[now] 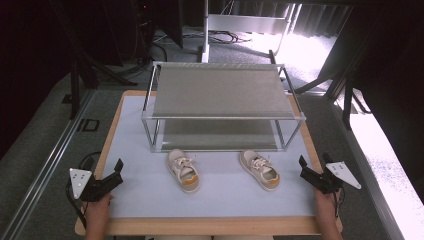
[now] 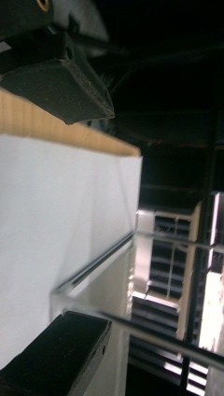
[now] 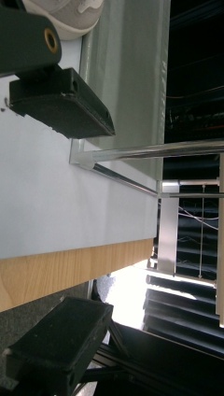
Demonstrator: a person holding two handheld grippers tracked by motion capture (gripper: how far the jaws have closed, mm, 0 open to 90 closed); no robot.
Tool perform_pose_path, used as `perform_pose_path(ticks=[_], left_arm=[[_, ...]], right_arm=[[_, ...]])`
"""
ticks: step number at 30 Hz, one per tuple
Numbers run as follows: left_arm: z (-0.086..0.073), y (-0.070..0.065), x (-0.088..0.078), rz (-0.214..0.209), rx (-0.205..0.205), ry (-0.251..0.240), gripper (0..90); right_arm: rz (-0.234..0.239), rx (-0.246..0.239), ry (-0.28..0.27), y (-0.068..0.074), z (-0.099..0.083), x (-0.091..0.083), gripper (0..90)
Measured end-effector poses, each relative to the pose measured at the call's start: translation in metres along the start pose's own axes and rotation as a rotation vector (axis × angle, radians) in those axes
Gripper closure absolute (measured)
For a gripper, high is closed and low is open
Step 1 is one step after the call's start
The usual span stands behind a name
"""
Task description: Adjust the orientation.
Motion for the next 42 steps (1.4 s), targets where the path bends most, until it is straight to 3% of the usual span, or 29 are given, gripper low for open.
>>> perform_pose_path(ticks=[8, 10, 14, 19, 29, 37, 42], left_arm=[[0.001, 0.006, -0.005, -0.098, -0.045, 0.050, 2.2], [0.002, 0.005, -0.005, -0.128, -0.036, 0.052, 2.2], [0.004, 0.005, -0.002, -0.198, -0.035, 0.110, 2.2], [0.008, 0.000, 0.003, -0.285, 0.009, 0.187, 2.2], [0.022, -0.008, 0.006, -0.393, 0.126, 0.411, 4.0], [0.029, -0.010, 0.008, -0.440, 0.176, 0.588, 4.1], [0.035, -0.014, 0.011, -0.452, 0.230, 0.714, 4.1]], right_arm=[[0.009, 0.009, 0.006, -0.001, 0.000, 0.001, 12.6], [0.015, 0.007, 0.010, -0.001, 0.000, 0.001, 12.7], [0.017, -0.013, 0.012, 0.001, 0.000, 0.001, 13.0], [0.028, -0.026, 0.010, 0.001, 0.000, 0.001, 13.0], [0.032, -0.021, 0.008, 0.001, 0.000, 0.001, 13.0], [0.032, -0.021, 0.005, 0.001, 0.000, 0.001, 13.0], [0.033, -0.022, 0.007, 0.001, 0.000, 0.001, 13.0]])
Point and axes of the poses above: each handheld gripper's, and its own axes: x roughly forward along the jaws, z roughly out of its top, y roughly to its left, the point moved 1 cm from there along x, roughly forward along the jaws, and after that the axes turned 1 degree about z, right-handed, at the moved point
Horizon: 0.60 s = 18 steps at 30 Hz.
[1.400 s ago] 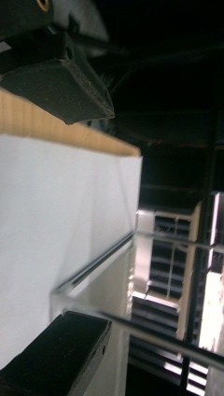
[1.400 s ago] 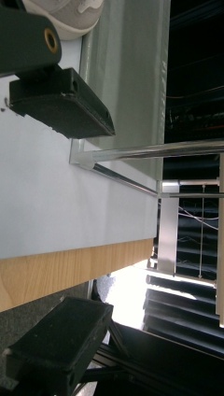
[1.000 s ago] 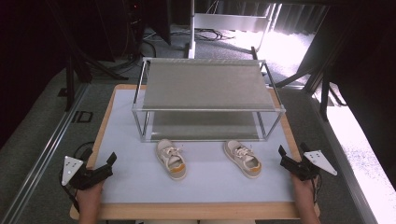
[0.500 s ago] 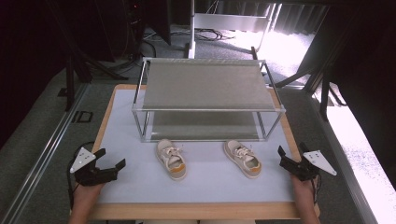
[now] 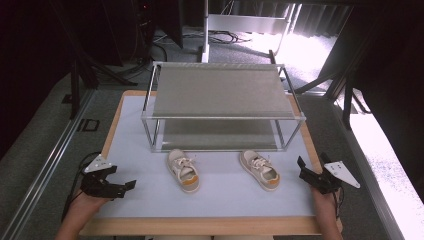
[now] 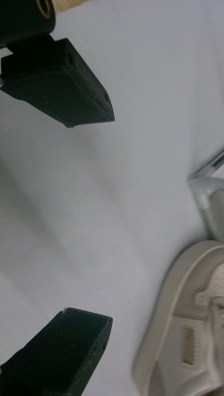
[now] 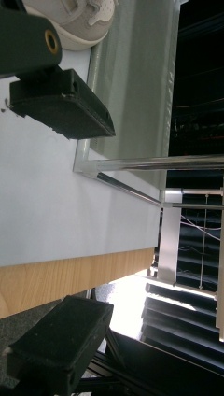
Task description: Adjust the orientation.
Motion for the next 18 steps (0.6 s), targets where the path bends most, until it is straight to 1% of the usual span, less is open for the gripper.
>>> perform_pose_path(ticks=[3, 5, 6, 10, 11, 13, 14, 15, 18], left_arm=[[0.006, -0.001, -0.001, -0.011, 0.017, 0.077, 4.1], [0.010, -0.003, -0.002, -0.008, 0.039, 0.133, 4.1], [0.012, -0.003, -0.002, -0.016, 0.048, 0.163, 4.8], [0.019, -0.005, -0.004, -0.035, 0.075, 0.252, 4.8], [0.020, -0.005, -0.003, -0.044, 0.078, 0.283, 4.8], [0.022, -0.007, -0.002, -0.045, 0.092, 0.348, 4.8], [0.022, -0.007, 0.000, -0.055, 0.090, 0.388, 4.8], [0.023, -0.009, 0.001, -0.058, 0.097, 0.425, 4.8], [0.026, -0.012, 0.004, -0.058, 0.116, 0.514, 4.8]], right_arm=[[0.000, -0.002, 0.000, 0.000, 0.000, 0.000, 13.1], [0.004, -0.003, 0.001, 0.000, 0.000, 0.000, 13.2], [0.007, -0.004, 0.001, 0.000, 0.000, 0.000, 13.2], [0.009, -0.005, 0.000, 0.000, 0.000, 0.000, 13.2], [0.009, -0.005, 0.000, 0.000, 0.000, 0.000, 13.2], [0.008, -0.006, 0.000, 0.000, 0.000, 0.000, 13.2], [0.006, -0.006, 0.000, 0.000, 0.000, 0.000, 13.2], [0.008, -0.006, 0.001, 0.000, 0.000, 0.000, 13.2], [0.010, -0.008, 0.004, 0.000, 0.000, 0.000, 13.2]])
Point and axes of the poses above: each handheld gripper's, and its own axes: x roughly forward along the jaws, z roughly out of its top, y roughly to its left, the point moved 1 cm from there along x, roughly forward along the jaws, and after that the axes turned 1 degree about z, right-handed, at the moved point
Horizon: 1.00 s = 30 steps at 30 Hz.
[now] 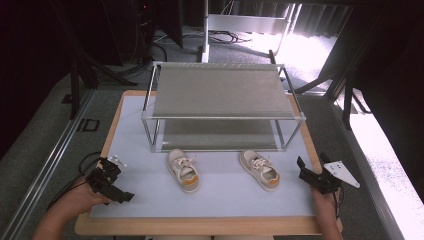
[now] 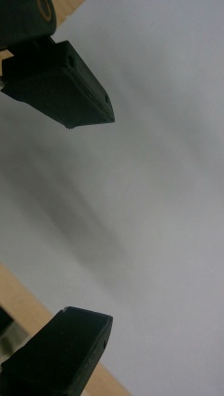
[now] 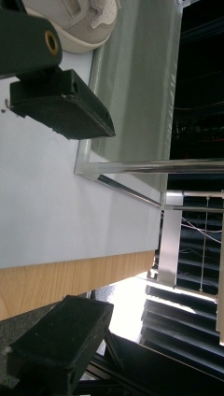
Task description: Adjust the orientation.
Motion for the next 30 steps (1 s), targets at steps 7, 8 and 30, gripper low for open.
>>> perform_pose_path(ticks=[7, 8, 30], left_arm=[[0.009, -0.009, 0.002, -0.019, 0.043, 0.194, 4.8], [0.010, -0.010, 0.002, -0.020, 0.045, 0.218, 4.8], [0.052, -0.037, -0.006, -0.092, 0.143, 0.229, 4.8]], right_arm=[[-0.005, -0.006, 0.002, 0.000, 0.000, 0.000, 13.2], [-0.005, -0.004, 0.002, 0.000, 0.000, 0.000, 13.2], [-0.006, -0.010, 0.005, 0.001, 0.000, 0.000, 13.2]])
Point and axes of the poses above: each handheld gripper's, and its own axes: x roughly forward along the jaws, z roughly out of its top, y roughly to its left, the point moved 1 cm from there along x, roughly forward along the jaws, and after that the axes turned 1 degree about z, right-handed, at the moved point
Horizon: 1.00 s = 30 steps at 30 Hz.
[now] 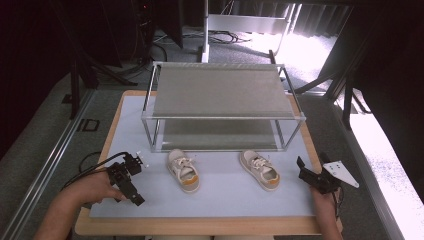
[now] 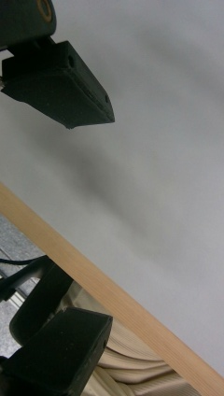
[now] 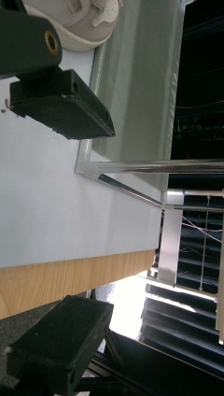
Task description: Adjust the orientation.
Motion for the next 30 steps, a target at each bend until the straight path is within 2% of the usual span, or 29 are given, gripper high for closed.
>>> perform_pose_path(ticks=[10, 13, 21, 27, 30], left_arm=[[0.035, -0.021, -0.012, -0.011, 0.108, -0.019, 4.8], [0.045, -0.025, -0.014, -0.020, 0.128, -0.040, 4.8], [0.068, -0.043, -0.021, -0.025, 0.205, -0.045, 4.8], [0.086, -0.053, -0.021, -0.018, 0.227, -0.037, 4.8], [0.096, -0.058, -0.021, -0.009, 0.247, -0.053, 4.8]], right_arm=[[-0.001, -0.002, 0.001, 0.000, 0.000, 0.000, 13.2], [-0.002, -0.002, 0.001, 0.000, 0.000, 0.000, 13.2], [0.002, 0.001, 0.003, 0.000, 0.000, 0.000, 13.4], [0.006, 0.000, 0.004, 0.000, 0.000, 0.000, 13.5], [0.003, 0.001, 0.003, 0.000, 0.000, 0.000, 13.5]])
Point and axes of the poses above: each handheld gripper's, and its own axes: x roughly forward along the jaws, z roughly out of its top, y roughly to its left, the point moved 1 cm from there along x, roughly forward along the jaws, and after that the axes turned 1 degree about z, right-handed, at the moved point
